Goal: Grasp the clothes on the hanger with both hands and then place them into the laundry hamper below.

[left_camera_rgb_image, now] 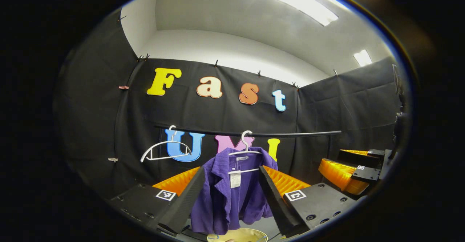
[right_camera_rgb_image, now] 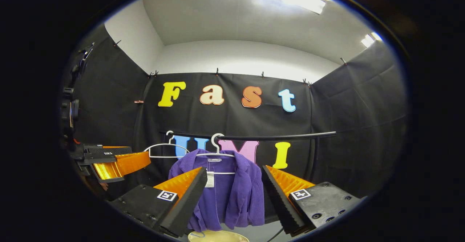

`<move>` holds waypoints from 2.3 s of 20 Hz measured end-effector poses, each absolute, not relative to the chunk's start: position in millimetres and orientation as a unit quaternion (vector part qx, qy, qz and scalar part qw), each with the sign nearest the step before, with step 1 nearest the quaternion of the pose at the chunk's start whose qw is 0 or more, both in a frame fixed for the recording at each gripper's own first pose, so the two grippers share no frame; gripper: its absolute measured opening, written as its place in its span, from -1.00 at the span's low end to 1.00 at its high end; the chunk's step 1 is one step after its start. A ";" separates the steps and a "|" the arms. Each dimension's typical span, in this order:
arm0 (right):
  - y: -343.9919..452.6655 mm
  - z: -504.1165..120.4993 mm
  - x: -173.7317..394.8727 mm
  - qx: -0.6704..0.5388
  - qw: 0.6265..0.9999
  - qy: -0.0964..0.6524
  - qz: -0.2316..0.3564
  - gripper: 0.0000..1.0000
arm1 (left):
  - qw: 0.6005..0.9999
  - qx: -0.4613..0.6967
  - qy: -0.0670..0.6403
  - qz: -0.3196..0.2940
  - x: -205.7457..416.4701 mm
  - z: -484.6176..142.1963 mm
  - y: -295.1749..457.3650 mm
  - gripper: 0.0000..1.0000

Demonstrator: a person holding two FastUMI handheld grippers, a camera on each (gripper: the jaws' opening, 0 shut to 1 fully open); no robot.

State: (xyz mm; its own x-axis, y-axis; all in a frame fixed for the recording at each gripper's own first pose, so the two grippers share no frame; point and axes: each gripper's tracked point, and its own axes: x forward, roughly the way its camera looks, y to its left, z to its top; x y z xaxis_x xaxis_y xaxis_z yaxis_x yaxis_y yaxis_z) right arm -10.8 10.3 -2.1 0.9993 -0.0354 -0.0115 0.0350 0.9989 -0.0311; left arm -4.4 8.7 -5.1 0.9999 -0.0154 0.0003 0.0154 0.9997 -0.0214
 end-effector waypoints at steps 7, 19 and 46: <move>22.6 -6.4 -15.6 -0.024 0.999 0.012 -0.039 0.94 | 0.999 -0.023 0.011 -0.027 -6.0 -13.9 21.3 0.86; 32.0 -41.4 5.8 -0.022 0.997 0.036 -0.059 0.94 | 0.997 -0.029 0.028 -0.062 10.0 -40.2 28.7 0.86; -22.5 -235.6 235.5 0.069 0.986 0.091 0.120 0.94 | 0.985 0.006 0.045 0.168 181.9 -173.3 23.9 0.86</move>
